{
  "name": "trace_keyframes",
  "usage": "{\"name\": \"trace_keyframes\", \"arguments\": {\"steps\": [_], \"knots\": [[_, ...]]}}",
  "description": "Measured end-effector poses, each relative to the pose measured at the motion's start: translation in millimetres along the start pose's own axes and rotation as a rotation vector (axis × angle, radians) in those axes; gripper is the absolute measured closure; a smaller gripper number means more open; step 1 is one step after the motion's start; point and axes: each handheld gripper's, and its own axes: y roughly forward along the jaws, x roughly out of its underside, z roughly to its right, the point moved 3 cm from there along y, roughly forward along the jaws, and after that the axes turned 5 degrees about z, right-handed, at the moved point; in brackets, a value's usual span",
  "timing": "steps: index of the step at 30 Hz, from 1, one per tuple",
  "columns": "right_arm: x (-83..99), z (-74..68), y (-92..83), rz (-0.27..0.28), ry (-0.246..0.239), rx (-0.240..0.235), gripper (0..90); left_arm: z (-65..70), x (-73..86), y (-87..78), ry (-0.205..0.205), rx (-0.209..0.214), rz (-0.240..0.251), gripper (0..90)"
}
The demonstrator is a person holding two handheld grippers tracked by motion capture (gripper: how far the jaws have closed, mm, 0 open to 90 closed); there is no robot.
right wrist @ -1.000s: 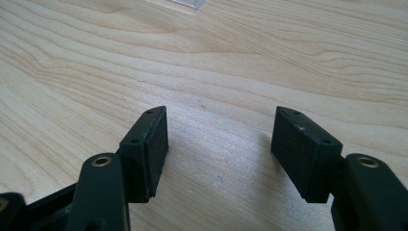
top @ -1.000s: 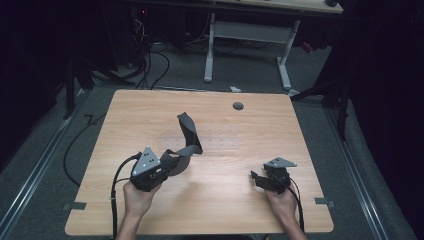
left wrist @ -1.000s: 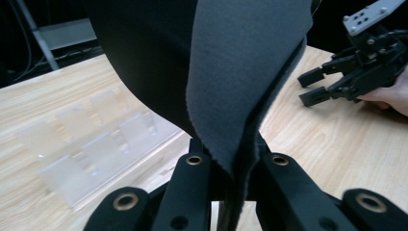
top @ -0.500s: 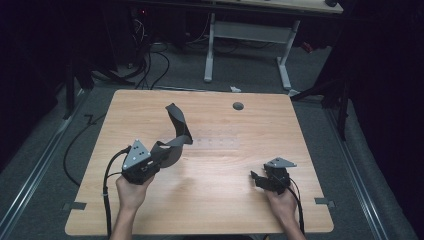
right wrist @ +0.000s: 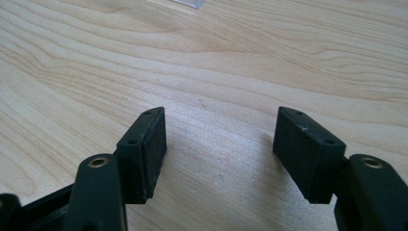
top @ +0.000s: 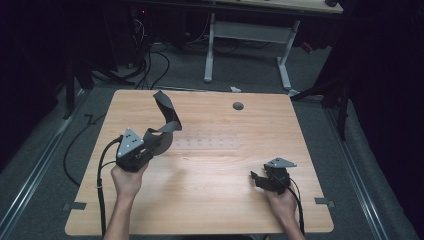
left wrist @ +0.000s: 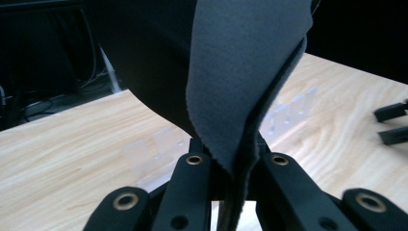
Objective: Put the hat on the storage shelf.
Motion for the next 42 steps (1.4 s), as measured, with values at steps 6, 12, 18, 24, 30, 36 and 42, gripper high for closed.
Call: {"name": "trace_keyframes", "arguments": {"steps": [6, 12, 18, 24, 30, 36, 42], "knots": [[0.0, 0.0, -0.1, -0.001, 0.001, 0.000, 36.3, -12.0, -3.0, 12.9, -0.021, -0.032, 0.021, 85.9], [0.0, 0.0, 0.0, 0.000, 0.000, 0.000, 36.3, -22.6, -1.8, 21.7, -0.026, -0.070, 0.044, 85.9], [0.0, -0.1, -0.1, 0.000, 0.001, 0.000, 36.3, -32.4, 3.3, 30.8, -0.039, -0.101, 0.039, 85.9], [0.0, -0.3, 0.0, -0.001, -0.001, 0.002, 36.3, -37.8, 7.7, 38.2, -0.051, -0.114, 0.043, 85.9], [0.0, -0.2, 0.0, 0.000, 0.000, 0.003, 36.3, -41.6, 12.4, 42.7, -0.055, -0.130, 0.034, 85.9], [0.0, -0.2, 0.0, 0.000, 0.000, 0.002, 36.3, -39.9, 14.6, 44.6, -0.041, -0.139, 0.038, 85.9], [0.1, -0.3, -0.1, 0.000, 0.000, 0.003, 36.3, -39.6, 17.0, 44.9, -0.028, -0.150, 0.027, 85.9]]}}
